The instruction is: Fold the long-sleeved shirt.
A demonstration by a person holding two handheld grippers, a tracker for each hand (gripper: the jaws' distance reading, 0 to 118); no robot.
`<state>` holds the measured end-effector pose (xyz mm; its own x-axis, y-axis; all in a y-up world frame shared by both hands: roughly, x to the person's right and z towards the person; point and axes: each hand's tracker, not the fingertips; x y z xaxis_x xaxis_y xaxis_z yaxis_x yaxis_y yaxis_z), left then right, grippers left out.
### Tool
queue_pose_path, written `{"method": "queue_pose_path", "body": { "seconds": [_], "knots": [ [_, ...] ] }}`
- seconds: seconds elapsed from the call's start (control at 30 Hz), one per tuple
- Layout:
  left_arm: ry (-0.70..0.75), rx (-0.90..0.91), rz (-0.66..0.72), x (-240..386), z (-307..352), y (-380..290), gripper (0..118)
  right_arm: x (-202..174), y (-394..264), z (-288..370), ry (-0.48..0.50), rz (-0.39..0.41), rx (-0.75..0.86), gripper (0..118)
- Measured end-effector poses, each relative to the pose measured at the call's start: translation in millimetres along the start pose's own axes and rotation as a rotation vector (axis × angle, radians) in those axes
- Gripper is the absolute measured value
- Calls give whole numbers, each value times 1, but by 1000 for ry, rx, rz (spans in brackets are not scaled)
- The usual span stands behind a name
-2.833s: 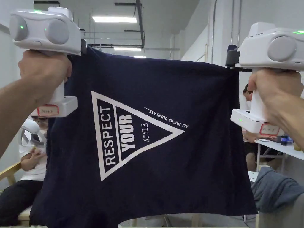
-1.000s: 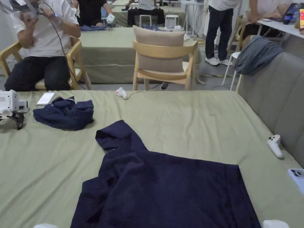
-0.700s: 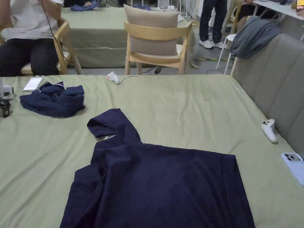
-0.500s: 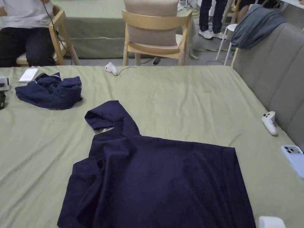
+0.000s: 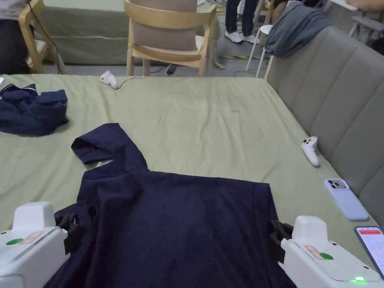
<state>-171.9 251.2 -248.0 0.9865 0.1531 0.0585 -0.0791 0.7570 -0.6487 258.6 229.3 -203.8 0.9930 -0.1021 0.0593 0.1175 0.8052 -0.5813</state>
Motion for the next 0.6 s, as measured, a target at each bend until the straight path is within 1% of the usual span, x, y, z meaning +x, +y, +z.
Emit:
{"method": "queue_pose_path", "body": {
  "seconds": [0.03, 0.07, 0.1, 0.13, 0.17, 0.2, 0.23, 0.27, 0.3, 0.33, 0.37, 0.4, 0.43, 0.47, 0.5, 0.53, 0.57, 0.6],
  "knots": [
    [5, -11, -9, 1, -10, 3, 3, 7, 7, -18, 2, -3, -8, 20],
    [4, -20, -18, 2, -18, 4, 3, 18, 12, -40, -8, 5, -51, 77],
    [-2, -32, -26, 3, -24, 7, 3, 25, 19, -62, -20, -4, -92, 118],
    [-1, -42, -25, 3, -31, 8, 3, 33, 19, -95, 105, -73, -116, 114],
    [-1, -51, -20, 1, -39, 9, 3, 51, 29, -124, -17, -35, -84, 112],
    [-2, -65, -12, -1, -47, 10, 3, 61, 37, -136, -35, -68, -155, 114],
    [-8, -83, -7, 0, -53, 10, 3, 73, 42, -162, -28, -83, -190, 114],
    [-10, -100, -9, -2, -60, 9, 3, 86, 45, -188, -27, -112, -178, 113],
    [5, -107, -3, -2, -65, 8, 3, 94, 48, -208, -30, -105, -198, 113],
    [17, -119, -4, -4, -71, 6, 3, 88, 63, -212, -24, -86, -241, 113],
    [16, -135, -5, -8, -77, 5, 3, 91, 66, -226, -35, -81, -244, 110],
    [28, -139, 5, -11, -82, 4, 4, 94, 66, -239, -40, -57, -276, 107],
    [35, -145, 15, -14, -86, 3, 4, 99, 65, -251, -30, -48, -314, 94],
    [32, -160, 23, -19, -91, 2, 4, 93, 61, -254, -46, -61, -332, 50],
    [41, -171, 32, -22, -95, 2, 4, 94, 59, -258, -29, -66, -365, 30],
    [49, -173, 37, -26, -99, 3, 6, 93, 55, -258, -21, -56, -344, 28],
    [49, -175, 38, -32, -103, 5, 22, 90, 55, -252, -46, -9, -286, 10],
    [46, -180, 38, -37, -108, 9, 43, 79, 49, -245, -20, 6, -275, 8]
  ]
}}
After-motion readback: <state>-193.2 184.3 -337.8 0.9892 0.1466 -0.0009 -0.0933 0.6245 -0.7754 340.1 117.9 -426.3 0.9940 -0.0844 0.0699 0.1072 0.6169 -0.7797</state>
